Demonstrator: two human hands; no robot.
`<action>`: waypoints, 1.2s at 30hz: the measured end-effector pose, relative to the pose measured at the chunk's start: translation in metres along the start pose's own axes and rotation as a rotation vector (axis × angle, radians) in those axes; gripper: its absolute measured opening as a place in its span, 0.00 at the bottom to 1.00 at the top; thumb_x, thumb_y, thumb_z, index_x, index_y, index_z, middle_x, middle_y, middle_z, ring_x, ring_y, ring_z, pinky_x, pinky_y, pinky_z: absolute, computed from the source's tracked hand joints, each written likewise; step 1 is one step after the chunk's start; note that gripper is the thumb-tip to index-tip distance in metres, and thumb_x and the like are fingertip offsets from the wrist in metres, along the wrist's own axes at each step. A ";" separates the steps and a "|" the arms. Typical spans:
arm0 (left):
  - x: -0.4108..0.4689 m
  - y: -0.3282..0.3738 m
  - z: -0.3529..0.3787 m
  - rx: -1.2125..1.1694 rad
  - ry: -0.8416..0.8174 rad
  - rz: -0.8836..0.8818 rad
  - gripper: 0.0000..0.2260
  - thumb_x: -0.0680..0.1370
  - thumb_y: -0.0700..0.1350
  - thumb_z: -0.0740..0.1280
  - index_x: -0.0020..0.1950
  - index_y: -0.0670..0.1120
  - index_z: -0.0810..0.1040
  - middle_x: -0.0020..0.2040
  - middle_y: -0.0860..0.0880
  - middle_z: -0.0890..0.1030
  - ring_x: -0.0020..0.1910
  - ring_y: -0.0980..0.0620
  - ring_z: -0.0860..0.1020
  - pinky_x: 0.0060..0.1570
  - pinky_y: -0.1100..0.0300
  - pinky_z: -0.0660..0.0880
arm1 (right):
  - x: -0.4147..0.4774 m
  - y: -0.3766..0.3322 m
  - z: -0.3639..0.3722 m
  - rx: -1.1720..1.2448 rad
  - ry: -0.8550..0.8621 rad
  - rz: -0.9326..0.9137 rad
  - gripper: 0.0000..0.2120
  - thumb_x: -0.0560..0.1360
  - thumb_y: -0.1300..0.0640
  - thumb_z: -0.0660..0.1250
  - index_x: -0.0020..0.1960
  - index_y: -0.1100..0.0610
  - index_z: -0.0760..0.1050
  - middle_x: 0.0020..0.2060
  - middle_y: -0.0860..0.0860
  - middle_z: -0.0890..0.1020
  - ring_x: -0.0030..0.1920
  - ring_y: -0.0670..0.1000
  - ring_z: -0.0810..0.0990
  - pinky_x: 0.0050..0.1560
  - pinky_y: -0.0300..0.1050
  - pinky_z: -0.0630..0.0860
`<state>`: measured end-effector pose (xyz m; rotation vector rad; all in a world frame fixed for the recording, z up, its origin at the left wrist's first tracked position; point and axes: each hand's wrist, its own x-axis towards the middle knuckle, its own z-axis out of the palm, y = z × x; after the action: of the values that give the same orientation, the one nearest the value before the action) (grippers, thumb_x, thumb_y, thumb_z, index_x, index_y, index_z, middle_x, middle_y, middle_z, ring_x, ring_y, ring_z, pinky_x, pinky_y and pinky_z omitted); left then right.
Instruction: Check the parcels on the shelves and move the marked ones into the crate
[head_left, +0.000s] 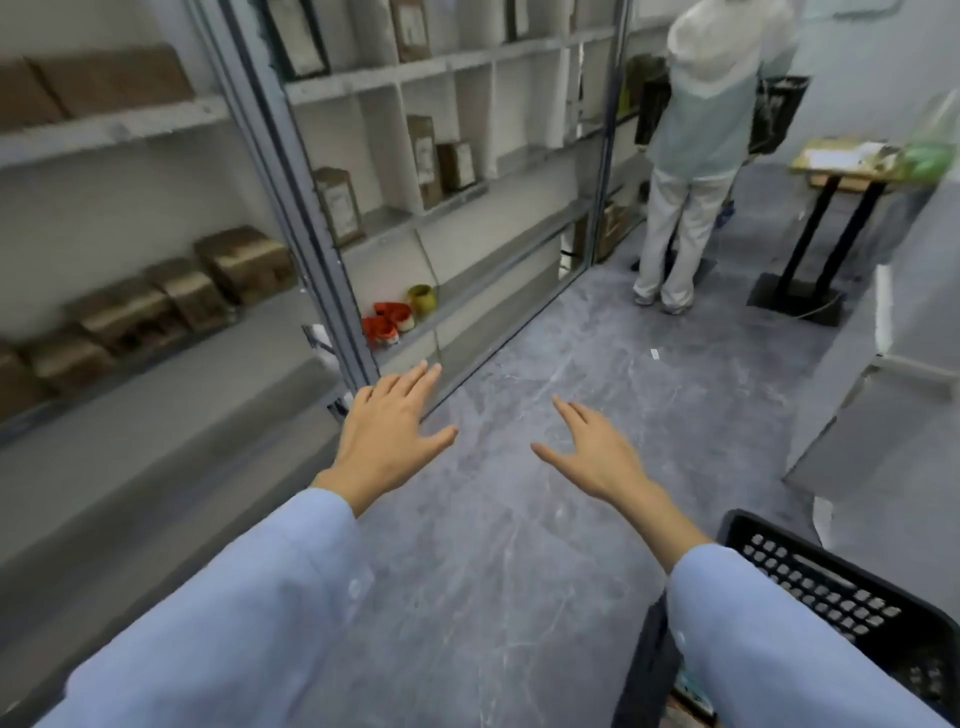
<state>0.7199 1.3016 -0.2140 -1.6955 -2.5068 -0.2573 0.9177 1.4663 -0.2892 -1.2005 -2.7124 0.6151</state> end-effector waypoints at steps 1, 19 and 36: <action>-0.006 -0.022 -0.019 0.007 0.028 -0.034 0.34 0.78 0.64 0.59 0.80 0.53 0.52 0.79 0.53 0.57 0.76 0.51 0.58 0.71 0.53 0.57 | 0.009 -0.030 -0.009 -0.011 0.010 -0.050 0.38 0.77 0.33 0.58 0.80 0.47 0.48 0.79 0.50 0.57 0.77 0.53 0.57 0.73 0.54 0.63; -0.145 -0.346 -0.271 0.139 0.348 -0.509 0.34 0.78 0.63 0.60 0.80 0.52 0.54 0.79 0.52 0.57 0.76 0.50 0.58 0.73 0.48 0.57 | 0.075 -0.493 -0.069 -0.052 0.110 -0.653 0.38 0.77 0.34 0.60 0.80 0.45 0.50 0.78 0.51 0.60 0.77 0.55 0.57 0.73 0.56 0.64; -0.143 -0.519 -0.317 0.210 0.457 -0.681 0.37 0.78 0.65 0.59 0.80 0.52 0.50 0.80 0.52 0.52 0.79 0.51 0.52 0.74 0.52 0.52 | 0.161 -0.696 -0.056 -0.041 0.142 -0.850 0.37 0.77 0.37 0.62 0.80 0.45 0.50 0.78 0.49 0.59 0.77 0.54 0.57 0.70 0.57 0.66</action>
<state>0.2889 0.9201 0.0283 -0.5736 -2.5272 -0.3632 0.3465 1.1805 0.0359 -0.0174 -2.7435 0.3271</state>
